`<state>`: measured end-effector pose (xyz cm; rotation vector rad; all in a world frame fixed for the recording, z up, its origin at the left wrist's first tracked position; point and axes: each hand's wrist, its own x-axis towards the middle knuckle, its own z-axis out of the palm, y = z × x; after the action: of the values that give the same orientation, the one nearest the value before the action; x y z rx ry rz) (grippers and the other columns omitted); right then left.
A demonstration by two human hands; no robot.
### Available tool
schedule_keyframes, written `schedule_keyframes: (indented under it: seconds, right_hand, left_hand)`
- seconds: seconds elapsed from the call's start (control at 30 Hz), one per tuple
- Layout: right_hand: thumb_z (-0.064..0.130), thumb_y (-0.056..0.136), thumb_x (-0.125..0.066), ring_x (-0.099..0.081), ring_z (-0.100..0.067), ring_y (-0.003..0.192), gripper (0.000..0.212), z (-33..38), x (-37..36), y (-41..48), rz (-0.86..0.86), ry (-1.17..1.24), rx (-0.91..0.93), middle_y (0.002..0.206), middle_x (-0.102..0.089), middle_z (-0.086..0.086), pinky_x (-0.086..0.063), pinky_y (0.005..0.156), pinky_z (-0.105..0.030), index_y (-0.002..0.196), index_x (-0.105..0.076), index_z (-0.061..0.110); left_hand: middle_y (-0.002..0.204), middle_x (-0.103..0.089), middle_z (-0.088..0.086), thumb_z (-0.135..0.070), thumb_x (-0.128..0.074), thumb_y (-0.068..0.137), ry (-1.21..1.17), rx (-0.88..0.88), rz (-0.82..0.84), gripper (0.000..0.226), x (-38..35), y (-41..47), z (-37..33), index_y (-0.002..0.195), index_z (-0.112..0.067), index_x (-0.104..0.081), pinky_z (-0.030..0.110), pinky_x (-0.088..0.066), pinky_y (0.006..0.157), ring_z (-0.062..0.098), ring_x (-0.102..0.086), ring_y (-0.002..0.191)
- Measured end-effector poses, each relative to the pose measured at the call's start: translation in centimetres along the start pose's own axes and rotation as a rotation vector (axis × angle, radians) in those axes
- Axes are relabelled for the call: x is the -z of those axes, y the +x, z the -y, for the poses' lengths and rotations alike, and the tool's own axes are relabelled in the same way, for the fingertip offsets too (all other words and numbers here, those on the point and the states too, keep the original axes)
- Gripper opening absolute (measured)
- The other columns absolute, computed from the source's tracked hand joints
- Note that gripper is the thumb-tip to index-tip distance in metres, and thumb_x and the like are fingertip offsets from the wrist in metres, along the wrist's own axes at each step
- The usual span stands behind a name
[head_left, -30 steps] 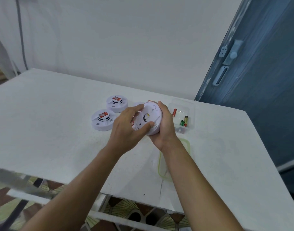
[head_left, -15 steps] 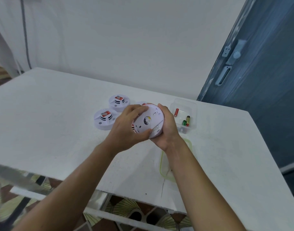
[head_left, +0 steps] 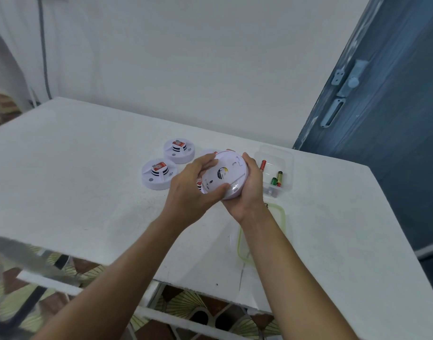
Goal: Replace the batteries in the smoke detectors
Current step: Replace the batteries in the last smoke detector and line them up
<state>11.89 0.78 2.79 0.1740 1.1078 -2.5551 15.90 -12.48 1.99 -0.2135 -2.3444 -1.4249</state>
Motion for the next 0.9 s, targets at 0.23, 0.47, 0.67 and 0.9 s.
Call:
schedule_keyframes:
  seconds: [0.23, 0.47, 0.67, 0.9]
  right_hand:
    - [0.048, 0.099, -0.036, -0.067, -0.033, 0.103, 0.060, -0.3, -0.1, -0.1, -0.076, 0.045, -0.066, 0.118, -0.069, -0.018, -0.058, 0.082, -0.041, 0.136, -0.062, 0.008]
    - [0.050, 0.101, -0.039, -0.065, -0.028, 0.082, 0.061, -0.2, -0.9, -0.3, -0.057, -0.044, -0.143, 0.118, -0.061, -0.016, -0.048, 0.068, -0.032, 0.144, -0.052, 0.009]
    - [0.054, 0.097, -0.054, -0.068, -0.025, 0.094, 0.042, -0.2, -1.2, 0.0, -0.081, -0.250, -0.058, 0.087, -0.075, -0.003, -0.054, 0.087, -0.042, 0.111, -0.069, 0.018]
    - [0.043, 0.097, -0.054, -0.059, -0.036, 0.100, 0.054, -0.5, -1.8, 0.2, -0.098, -0.083, -0.106, 0.111, -0.063, -0.016, -0.052, 0.088, -0.044, 0.135, -0.058, 0.005]
  left_hand:
    - [0.130, -0.054, -0.014, -0.048, -0.072, 0.081, 0.133, -0.142, 0.171, 0.064, 0.8, -0.2, 0.4, 0.136, -0.022, -0.051, 0.004, -0.035, 0.092, -0.002, -0.048, 0.117]
    - [0.124, -0.062, -0.014, -0.026, -0.074, 0.085, 0.163, -0.164, 0.142, 0.053, 2.2, 0.2, 1.6, 0.134, -0.020, -0.057, 0.000, -0.035, 0.090, -0.010, -0.049, 0.110]
    - [0.097, -0.070, -0.016, -0.028, -0.058, 0.096, -0.090, 0.057, 0.088, 0.019, 3.1, 0.7, 1.3, 0.112, -0.020, -0.063, 0.014, -0.051, 0.072, 0.002, -0.066, 0.089]
    - [0.117, -0.064, -0.021, -0.015, -0.067, 0.091, 0.056, -0.092, 0.082, 0.036, 3.4, 0.5, 2.3, 0.126, -0.018, -0.062, 0.009, -0.044, 0.089, -0.009, -0.057, 0.109]
